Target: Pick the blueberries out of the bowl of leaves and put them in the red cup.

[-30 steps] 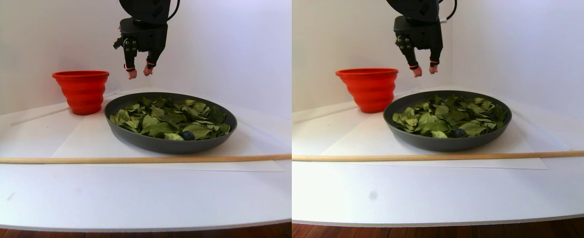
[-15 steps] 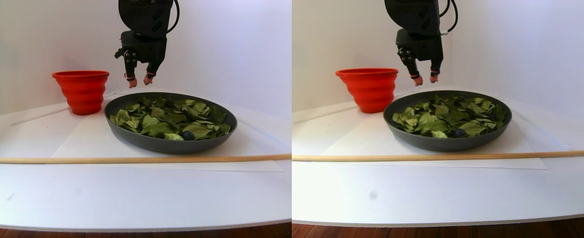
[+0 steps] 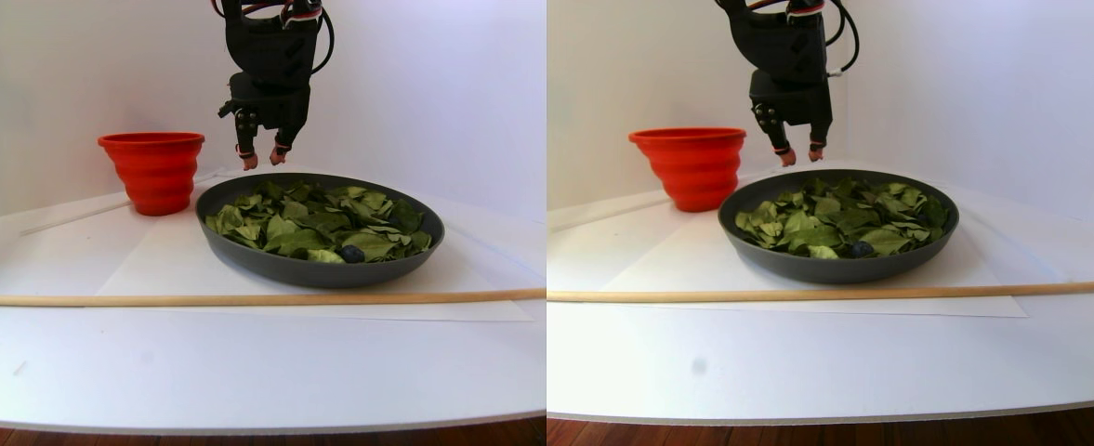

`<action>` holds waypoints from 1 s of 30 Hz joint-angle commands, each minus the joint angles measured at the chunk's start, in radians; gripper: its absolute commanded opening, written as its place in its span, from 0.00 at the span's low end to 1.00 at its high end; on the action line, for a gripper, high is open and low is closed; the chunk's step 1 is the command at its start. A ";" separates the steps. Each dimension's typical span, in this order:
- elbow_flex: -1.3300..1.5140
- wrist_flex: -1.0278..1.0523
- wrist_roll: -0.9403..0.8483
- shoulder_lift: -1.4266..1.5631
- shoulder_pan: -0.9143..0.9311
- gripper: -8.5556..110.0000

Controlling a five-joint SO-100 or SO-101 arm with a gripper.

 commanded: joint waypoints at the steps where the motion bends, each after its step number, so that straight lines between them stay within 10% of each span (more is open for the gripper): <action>1: -0.066 -0.028 0.006 0.018 0.003 0.20; 30: -0.216 -0.069 0.000 -0.161 0.012 0.20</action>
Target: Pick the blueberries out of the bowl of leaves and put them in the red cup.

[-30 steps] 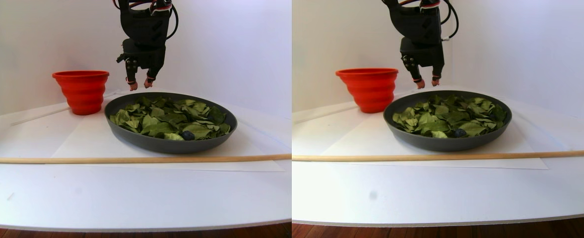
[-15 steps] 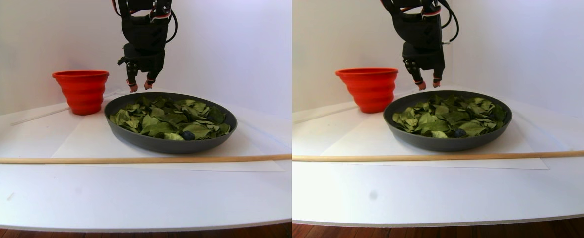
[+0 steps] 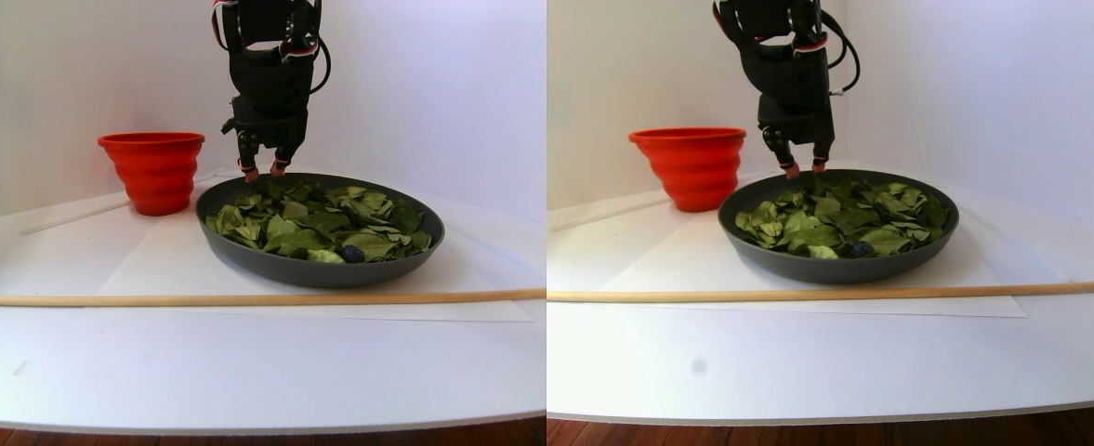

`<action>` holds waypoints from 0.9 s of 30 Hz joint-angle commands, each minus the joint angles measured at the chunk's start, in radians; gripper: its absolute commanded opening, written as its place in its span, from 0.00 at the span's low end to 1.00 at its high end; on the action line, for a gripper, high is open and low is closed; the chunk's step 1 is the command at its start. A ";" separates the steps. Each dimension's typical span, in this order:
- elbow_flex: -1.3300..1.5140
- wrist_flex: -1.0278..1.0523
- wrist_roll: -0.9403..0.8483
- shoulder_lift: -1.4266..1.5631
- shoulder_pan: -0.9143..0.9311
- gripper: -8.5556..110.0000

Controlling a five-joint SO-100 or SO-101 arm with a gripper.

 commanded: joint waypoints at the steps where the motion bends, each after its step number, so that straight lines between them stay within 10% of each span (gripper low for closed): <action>1: -0.067 -0.032 -0.006 0.011 0.014 0.20; 27: -0.224 -0.072 0.025 -0.146 0.009 0.21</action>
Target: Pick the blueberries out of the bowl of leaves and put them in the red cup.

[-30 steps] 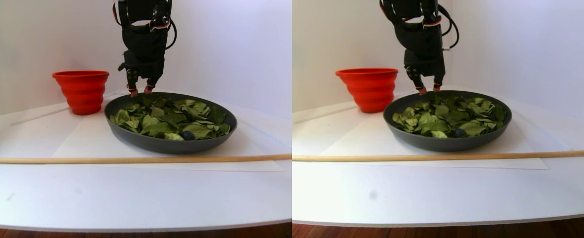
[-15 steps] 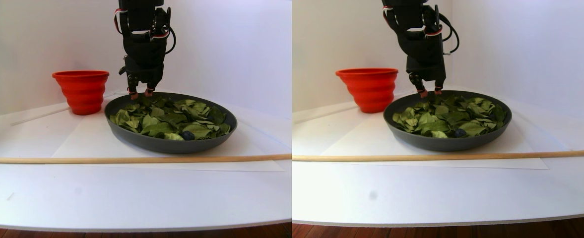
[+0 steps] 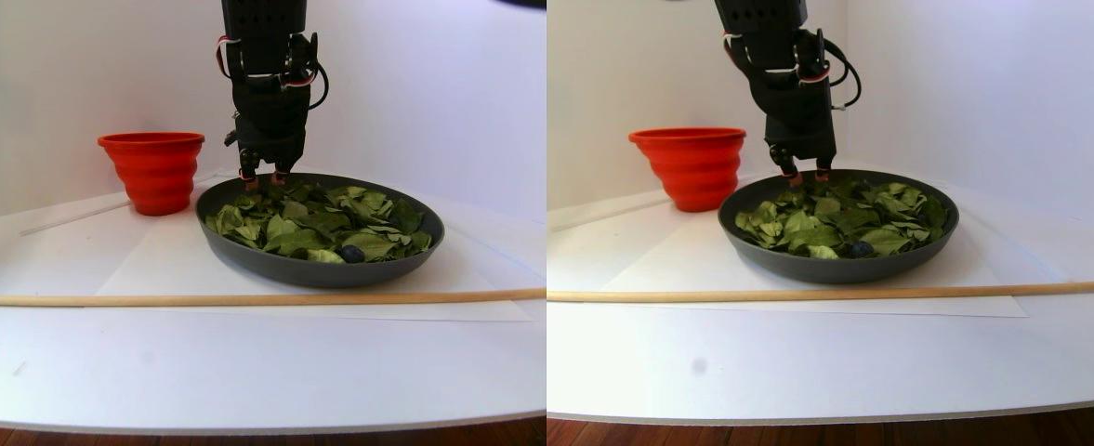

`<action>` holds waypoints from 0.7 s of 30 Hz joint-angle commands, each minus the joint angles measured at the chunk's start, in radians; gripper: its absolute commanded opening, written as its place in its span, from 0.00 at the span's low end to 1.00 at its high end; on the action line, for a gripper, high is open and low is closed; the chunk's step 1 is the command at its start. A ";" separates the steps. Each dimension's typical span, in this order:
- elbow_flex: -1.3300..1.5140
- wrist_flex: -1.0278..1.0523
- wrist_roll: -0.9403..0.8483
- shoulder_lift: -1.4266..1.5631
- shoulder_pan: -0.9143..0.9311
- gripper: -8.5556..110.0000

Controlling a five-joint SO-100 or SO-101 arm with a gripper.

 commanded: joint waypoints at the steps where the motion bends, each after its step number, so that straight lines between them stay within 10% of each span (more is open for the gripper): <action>1: -0.058 -0.031 0.008 0.021 0.008 0.21; 21: -0.143 -0.044 0.014 -0.057 -0.002 0.22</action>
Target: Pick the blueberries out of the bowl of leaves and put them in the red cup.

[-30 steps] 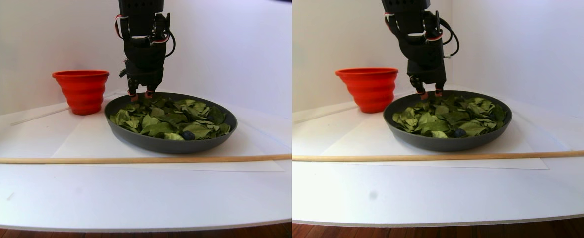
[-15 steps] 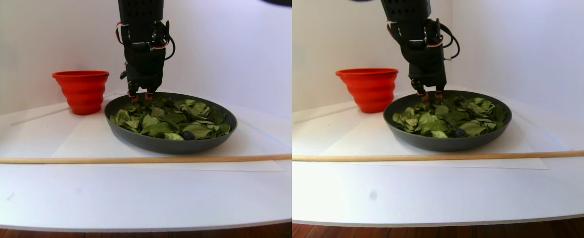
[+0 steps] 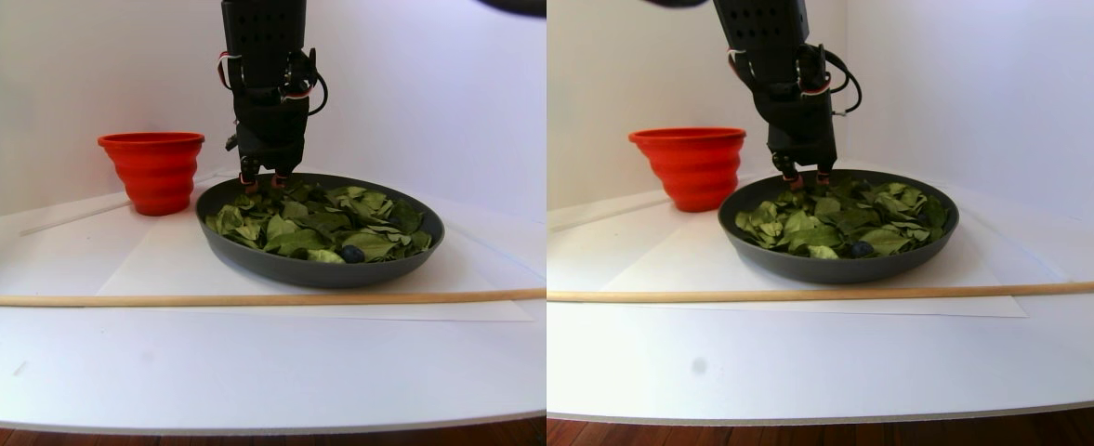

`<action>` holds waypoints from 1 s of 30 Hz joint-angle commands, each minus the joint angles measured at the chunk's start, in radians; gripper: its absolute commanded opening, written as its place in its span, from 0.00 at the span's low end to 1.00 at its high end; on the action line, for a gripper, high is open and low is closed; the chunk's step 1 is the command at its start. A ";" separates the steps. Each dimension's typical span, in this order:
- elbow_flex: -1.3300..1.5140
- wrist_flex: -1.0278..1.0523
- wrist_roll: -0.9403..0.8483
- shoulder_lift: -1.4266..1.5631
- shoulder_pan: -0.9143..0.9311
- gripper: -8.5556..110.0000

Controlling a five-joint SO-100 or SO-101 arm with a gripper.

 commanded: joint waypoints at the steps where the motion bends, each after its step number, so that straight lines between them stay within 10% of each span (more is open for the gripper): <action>1: -0.055 -0.023 0.002 0.029 -0.002 0.22; 30: -0.074 -0.069 0.005 -0.041 -0.008 0.21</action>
